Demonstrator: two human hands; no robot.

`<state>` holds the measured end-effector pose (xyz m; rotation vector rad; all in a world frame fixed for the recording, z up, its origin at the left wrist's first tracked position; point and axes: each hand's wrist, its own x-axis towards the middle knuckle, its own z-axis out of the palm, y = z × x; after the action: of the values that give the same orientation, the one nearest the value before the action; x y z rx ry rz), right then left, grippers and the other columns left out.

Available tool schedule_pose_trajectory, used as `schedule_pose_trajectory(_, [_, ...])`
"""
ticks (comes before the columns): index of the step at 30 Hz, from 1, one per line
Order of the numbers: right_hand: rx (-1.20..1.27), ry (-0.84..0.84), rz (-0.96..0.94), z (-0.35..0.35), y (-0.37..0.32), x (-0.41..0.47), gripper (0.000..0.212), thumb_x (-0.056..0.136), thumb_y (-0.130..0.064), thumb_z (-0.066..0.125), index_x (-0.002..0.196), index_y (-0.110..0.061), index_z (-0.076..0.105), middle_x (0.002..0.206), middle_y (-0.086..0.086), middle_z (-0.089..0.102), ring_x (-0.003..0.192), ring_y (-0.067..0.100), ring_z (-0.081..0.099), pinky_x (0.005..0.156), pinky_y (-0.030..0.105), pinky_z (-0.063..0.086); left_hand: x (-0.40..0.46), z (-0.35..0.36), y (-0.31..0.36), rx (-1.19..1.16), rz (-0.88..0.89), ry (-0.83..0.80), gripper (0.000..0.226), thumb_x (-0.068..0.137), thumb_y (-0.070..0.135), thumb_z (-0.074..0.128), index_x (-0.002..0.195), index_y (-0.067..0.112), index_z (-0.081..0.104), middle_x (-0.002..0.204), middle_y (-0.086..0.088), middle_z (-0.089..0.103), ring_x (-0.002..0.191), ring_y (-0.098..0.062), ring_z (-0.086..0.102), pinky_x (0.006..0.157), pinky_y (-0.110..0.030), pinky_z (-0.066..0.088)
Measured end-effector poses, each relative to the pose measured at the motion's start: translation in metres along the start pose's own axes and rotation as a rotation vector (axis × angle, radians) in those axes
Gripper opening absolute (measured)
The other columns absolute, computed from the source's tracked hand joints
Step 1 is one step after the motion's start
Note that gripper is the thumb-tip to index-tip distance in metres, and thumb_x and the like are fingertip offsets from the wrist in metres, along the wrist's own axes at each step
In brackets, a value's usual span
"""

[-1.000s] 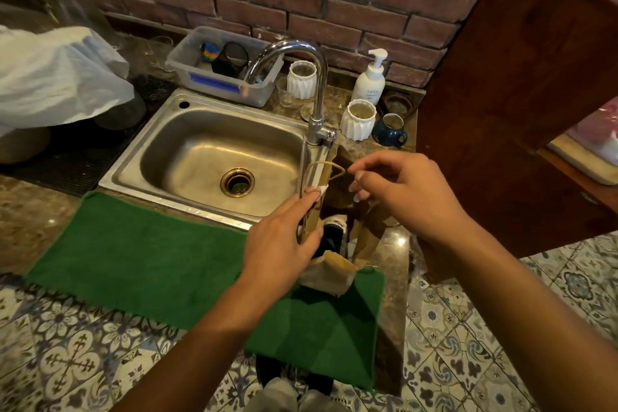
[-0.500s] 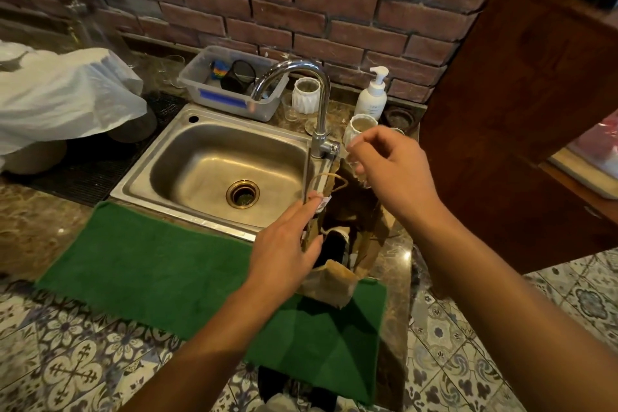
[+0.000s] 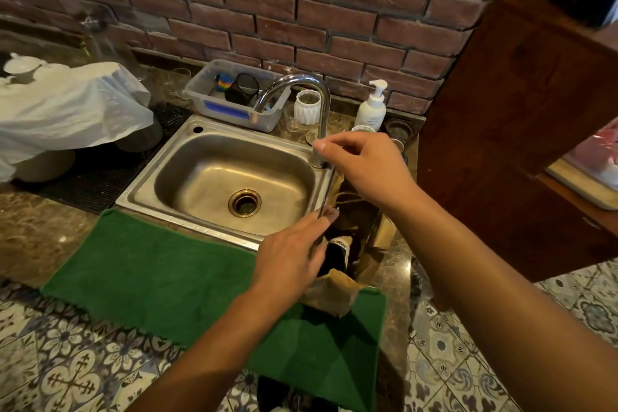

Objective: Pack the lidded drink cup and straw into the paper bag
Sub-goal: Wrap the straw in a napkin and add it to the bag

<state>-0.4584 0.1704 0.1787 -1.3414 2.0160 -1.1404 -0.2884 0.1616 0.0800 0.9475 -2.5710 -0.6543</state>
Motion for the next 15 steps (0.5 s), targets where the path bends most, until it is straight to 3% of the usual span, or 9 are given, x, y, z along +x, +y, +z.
schedule_pose_trajectory(2, [-0.009,-0.037,0.004,0.002,0.001,0.003,0.028,0.094,-0.044,0.068,0.11,-0.024,0.08,0.098,-0.01,0.076,0.092,0.005,0.068,0.079,0.024,0.05,0.001,0.0,0.0,0.001,0.004,0.001,0.056,0.093,0.028,0.065,0.145,0.037,0.047,0.129,0.018,0.063,0.088,-0.007,0.067,0.065,-0.018,0.042])
schedule_pose_trajectory(7, [-0.143,0.041,0.064,0.004,0.01,0.006,0.023,0.09,-0.041,0.074,0.104,-0.024,0.071,0.066,-0.01,0.06,0.06,0.004,0.055,0.058,0.025,0.04,0.001,0.0,-0.005,0.002,-0.003,0.013,0.057,0.093,0.029,0.063,0.146,0.04,0.045,0.135,0.021,0.059,0.09,-0.005,0.067,0.064,-0.016,0.041])
schedule_pose_trajectory(12, [-0.197,-0.101,0.059,0.003,0.017,0.002,0.023,0.095,-0.04,0.068,0.094,-0.021,0.08,0.076,-0.006,0.071,0.072,0.011,0.065,0.066,0.031,0.05,0.001,0.002,-0.009,-0.006,-0.001,0.013,0.058,0.092,0.027,0.065,0.145,0.04,0.046,0.138,0.021,0.059,0.09,-0.006,0.068,0.063,-0.016,0.04])
schedule_pose_trajectory(15, [-0.123,-0.063,0.064,0.003,0.017,0.0,0.021,0.097,-0.036,0.067,0.093,-0.02,0.081,0.071,-0.008,0.07,0.064,0.003,0.062,0.062,0.022,0.045,0.002,0.002,-0.009,-0.027,0.008,-0.003,0.055,0.093,0.028,0.065,0.143,0.044,0.048,0.152,0.018,0.045,0.081,-0.001,0.062,0.065,-0.017,0.042])
